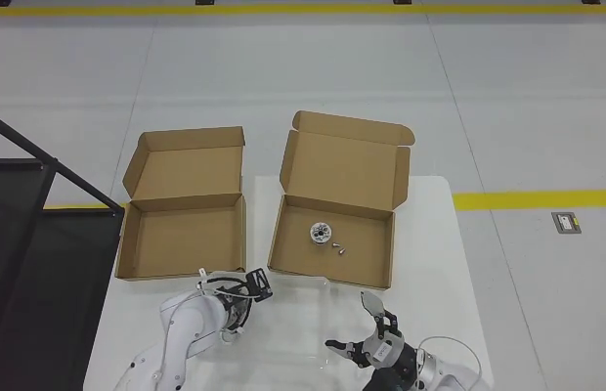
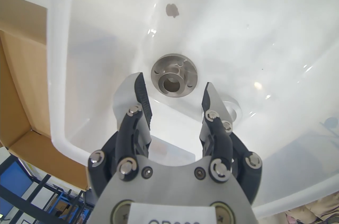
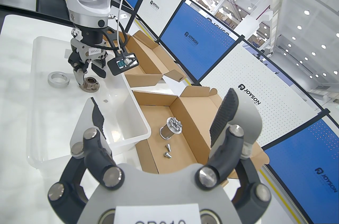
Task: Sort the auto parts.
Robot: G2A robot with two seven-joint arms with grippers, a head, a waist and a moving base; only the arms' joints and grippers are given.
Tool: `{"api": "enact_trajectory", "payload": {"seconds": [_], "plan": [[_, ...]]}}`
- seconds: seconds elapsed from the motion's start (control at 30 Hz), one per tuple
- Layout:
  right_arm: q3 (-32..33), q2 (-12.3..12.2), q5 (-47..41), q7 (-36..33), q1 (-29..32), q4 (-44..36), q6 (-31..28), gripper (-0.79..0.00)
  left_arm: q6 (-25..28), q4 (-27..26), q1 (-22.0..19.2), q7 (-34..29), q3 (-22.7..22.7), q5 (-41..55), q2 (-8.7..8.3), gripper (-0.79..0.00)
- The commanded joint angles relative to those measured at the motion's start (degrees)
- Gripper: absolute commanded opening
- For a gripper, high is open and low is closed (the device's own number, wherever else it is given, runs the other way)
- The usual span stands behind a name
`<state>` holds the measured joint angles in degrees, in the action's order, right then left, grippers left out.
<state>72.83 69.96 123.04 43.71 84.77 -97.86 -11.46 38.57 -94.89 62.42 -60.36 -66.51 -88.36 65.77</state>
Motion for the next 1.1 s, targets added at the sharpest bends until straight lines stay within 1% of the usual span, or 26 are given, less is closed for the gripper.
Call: {"api": "enact_trajectory", "payload": {"seconds": [0.0,0.03,0.17,0.3,0.57,0.8,0.87,0.93,1.0,1.07], "plan": [[0.00,0.00,0.00,-0.02,0.00,0.00,0.00,0.000,-0.50,0.47,-0.33,-0.10,0.46,-0.27,0.07,-0.369],[0.00,0.00,0.00,-0.02,0.00,0.00,0.00,0.000,-0.64,0.63,-0.44,-0.12,0.62,-0.29,0.09,-0.391],[0.00,0.00,0.00,-0.02,0.00,0.00,0.00,0.000,-0.91,0.98,-0.72,-0.43,0.89,-0.18,0.13,-0.416],[0.00,0.00,0.00,-0.02,0.00,0.00,0.00,0.000,-1.00,1.05,-0.86,-0.83,1.01,0.12,0.11,-0.459],[0.00,0.00,0.00,-0.02,0.00,0.00,0.00,0.000,-1.09,2.12,-1.41,-1.41,1.51,0.53,0.15,-0.449],[0.00,0.00,0.00,-0.02,0.00,0.00,0.00,0.000,-1.20,3.23,-2.08,-1.49,2.11,0.86,0.22,-0.468],[0.00,0.00,0.00,-0.02,0.00,0.00,0.00,0.000,-1.32,3.41,-2.16,-1.59,2.20,0.85,0.23,-0.511],[0.00,0.00,0.00,-0.02,0.00,0.00,0.00,0.000,-1.30,3.64,-2.28,-1.62,2.39,0.88,0.24,-0.536],[0.00,0.00,0.00,-0.02,0.00,0.00,0.00,0.000,-1.27,3.85,-2.40,-1.66,2.55,0.90,0.25,-0.600],[0.00,0.00,0.00,-0.02,0.00,0.00,0.00,0.000,-1.33,3.96,-2.51,-1.68,2.65,0.95,0.26,-0.686]]}}
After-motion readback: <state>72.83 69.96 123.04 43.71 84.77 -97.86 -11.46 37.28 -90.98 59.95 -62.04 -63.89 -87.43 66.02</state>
